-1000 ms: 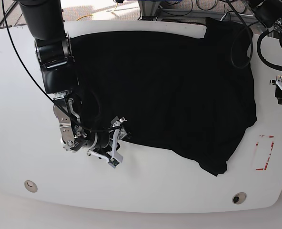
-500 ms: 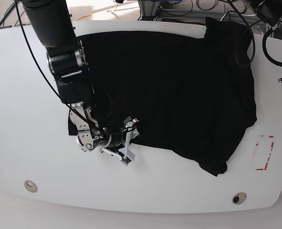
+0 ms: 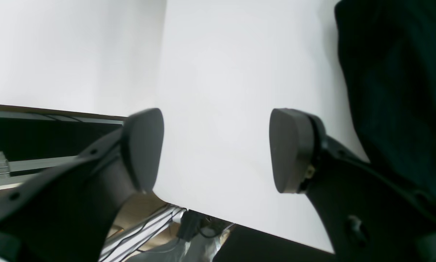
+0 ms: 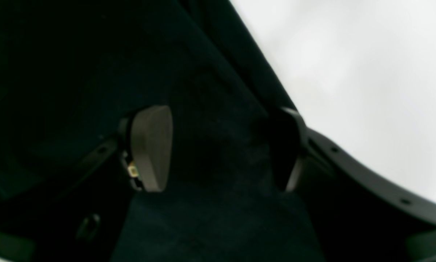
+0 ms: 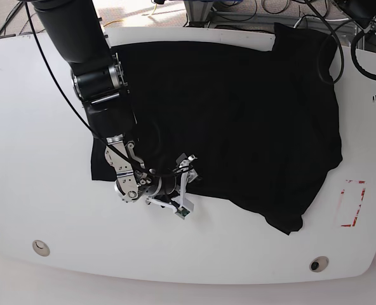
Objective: Layout the t-shirt on the table in an organized manner, then fold the t-shirt properly
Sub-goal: 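Pull the grasped edge with the right gripper outward to smooth it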
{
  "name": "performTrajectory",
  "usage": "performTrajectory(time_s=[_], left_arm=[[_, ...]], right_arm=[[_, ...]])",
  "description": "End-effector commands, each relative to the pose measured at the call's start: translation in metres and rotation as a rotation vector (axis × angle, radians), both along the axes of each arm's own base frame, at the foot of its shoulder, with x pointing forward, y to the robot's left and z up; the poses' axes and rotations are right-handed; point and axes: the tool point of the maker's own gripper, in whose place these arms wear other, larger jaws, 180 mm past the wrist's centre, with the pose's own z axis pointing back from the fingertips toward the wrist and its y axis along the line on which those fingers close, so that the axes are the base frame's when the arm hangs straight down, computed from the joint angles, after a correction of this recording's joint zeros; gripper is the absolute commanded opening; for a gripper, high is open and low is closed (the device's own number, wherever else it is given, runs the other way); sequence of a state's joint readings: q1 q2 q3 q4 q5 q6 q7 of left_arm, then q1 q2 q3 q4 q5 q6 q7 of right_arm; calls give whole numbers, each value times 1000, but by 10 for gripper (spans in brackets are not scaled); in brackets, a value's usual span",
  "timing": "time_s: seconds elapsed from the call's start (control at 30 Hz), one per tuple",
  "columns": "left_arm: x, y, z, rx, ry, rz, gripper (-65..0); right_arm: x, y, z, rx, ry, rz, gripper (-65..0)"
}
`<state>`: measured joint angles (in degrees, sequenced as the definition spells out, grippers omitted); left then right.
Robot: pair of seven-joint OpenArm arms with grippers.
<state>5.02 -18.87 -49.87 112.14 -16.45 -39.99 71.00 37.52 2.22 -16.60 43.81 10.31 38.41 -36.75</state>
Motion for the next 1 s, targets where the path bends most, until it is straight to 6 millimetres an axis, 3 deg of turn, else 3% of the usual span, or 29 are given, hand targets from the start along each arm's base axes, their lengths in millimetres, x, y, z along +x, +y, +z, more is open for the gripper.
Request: performTrajectory(time_s=[0.0,0.2,0.47,0.73,0.97], left_arm=[[4,4,15,37,-32,-8,-235],[4,4,14,37,-30,-8,-235],[4,4,14,37,-30,-8,-235],[5,4,15,37,-33,-9,-235],[5,2,14,34,-30,-13,-235]], right_arm=[[14,5,19,36,-60,-4,-285],[2,5,4,46,-32,-10,-420],[-12,-7,-15,28,5,-22,-439],[-16,-20,-23,9,18,-37,-618],[-13,-41,-24,-15,16,-62,-650]])
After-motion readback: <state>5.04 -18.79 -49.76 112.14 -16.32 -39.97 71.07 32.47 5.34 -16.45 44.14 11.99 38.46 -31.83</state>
